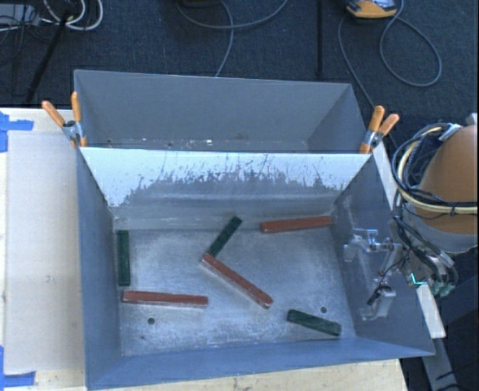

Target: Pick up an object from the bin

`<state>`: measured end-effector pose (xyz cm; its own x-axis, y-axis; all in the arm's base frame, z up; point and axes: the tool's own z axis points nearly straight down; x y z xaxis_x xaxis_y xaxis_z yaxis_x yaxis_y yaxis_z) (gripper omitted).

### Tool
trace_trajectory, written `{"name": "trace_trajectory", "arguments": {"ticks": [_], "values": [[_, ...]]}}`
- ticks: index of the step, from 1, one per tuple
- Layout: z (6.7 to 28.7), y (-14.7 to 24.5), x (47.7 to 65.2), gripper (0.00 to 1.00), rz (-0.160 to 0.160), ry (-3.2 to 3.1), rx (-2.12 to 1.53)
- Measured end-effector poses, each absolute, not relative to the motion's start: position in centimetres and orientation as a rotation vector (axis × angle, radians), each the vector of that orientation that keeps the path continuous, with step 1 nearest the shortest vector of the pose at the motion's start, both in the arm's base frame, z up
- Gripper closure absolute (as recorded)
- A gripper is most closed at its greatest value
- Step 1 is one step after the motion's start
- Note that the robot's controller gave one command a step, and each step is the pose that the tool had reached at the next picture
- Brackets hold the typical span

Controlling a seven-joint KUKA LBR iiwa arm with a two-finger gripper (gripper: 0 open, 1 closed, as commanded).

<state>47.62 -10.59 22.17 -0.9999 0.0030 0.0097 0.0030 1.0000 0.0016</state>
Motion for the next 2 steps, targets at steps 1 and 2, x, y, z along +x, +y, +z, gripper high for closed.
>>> {"name": "trace_trajectory", "arguments": {"ticks": [1, 2], "values": [[15.3, -9.6, 47.4, 0.0, -0.003, -3.126, -0.222], [6.8, -3.8, 48.1, 0.0, -0.002, -3.145, -0.014]]}}
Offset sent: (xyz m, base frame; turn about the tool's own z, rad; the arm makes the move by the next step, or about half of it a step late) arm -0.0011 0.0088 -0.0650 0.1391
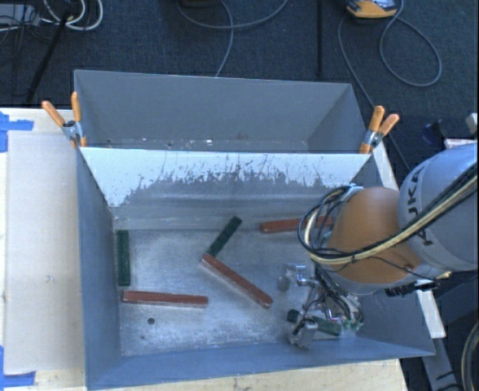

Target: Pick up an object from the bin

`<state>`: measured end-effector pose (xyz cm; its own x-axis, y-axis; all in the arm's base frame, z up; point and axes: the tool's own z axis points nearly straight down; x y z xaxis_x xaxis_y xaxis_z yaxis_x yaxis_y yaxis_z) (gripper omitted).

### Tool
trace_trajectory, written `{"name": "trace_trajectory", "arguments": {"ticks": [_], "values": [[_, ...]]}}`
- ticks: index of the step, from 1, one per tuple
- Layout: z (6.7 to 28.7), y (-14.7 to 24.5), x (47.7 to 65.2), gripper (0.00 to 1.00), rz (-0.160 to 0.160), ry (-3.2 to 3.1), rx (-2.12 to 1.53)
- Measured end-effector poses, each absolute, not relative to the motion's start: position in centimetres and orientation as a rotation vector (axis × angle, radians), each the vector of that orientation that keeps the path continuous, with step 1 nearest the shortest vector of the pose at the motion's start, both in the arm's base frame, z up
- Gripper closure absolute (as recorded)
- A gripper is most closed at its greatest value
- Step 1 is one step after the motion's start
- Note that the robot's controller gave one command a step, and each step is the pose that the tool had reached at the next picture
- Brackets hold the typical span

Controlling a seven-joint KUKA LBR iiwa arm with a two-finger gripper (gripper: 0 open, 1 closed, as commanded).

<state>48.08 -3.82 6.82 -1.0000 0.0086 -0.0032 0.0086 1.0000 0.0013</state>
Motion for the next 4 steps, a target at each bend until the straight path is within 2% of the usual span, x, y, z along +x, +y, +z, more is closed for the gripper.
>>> {"name": "trace_trajectory", "arguments": {"ticks": [1, 2, 3, 4], "values": [[6.9, -3.9, 48.0, 1.0, 0.0, 3.142, 0.012], [7.0, -3.9, 48.1, 0.0, -0.001, 3.136, 0.011], [9.9, -7.5, 52.1, 0.0, -0.001, 3.133, 0.18], [6.8, -6.8, 49.2, 0.0, 0.002, 3.131, 0.315]]}}
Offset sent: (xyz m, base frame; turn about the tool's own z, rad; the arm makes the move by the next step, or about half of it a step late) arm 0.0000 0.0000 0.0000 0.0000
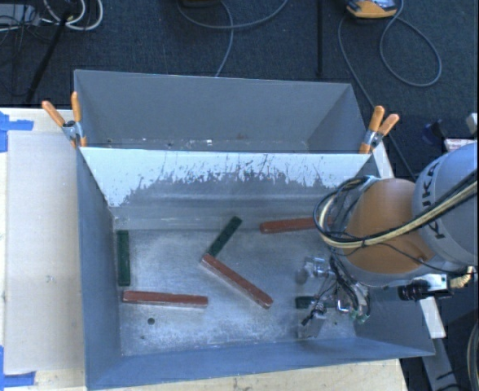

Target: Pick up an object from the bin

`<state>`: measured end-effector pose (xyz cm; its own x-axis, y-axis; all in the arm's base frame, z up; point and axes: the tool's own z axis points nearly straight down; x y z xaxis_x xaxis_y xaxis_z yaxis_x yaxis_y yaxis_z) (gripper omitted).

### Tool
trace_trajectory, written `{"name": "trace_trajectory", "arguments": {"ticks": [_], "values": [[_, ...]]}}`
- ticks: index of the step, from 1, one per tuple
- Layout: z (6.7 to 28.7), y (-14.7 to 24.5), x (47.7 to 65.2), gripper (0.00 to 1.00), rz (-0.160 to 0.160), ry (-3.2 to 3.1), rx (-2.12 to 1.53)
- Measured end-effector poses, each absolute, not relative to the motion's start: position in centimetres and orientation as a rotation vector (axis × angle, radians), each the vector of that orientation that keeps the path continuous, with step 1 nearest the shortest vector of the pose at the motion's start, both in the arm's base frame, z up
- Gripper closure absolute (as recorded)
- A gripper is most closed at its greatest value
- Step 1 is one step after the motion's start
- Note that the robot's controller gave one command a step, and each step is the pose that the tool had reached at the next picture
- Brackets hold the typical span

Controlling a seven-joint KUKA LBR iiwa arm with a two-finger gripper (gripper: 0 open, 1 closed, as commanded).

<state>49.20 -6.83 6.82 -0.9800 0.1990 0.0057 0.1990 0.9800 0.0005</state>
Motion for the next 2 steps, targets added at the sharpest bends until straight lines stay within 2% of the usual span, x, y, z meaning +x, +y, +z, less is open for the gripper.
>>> {"name": "trace_trajectory", "arguments": {"ticks": [1, 2], "values": [[6.9, -6.8, 49.3, 1.0, 0.0, -3.124, -0.309], [20.6, -4.0, 49.4, 1.0, -0.002, -3.134, -0.306]]}}
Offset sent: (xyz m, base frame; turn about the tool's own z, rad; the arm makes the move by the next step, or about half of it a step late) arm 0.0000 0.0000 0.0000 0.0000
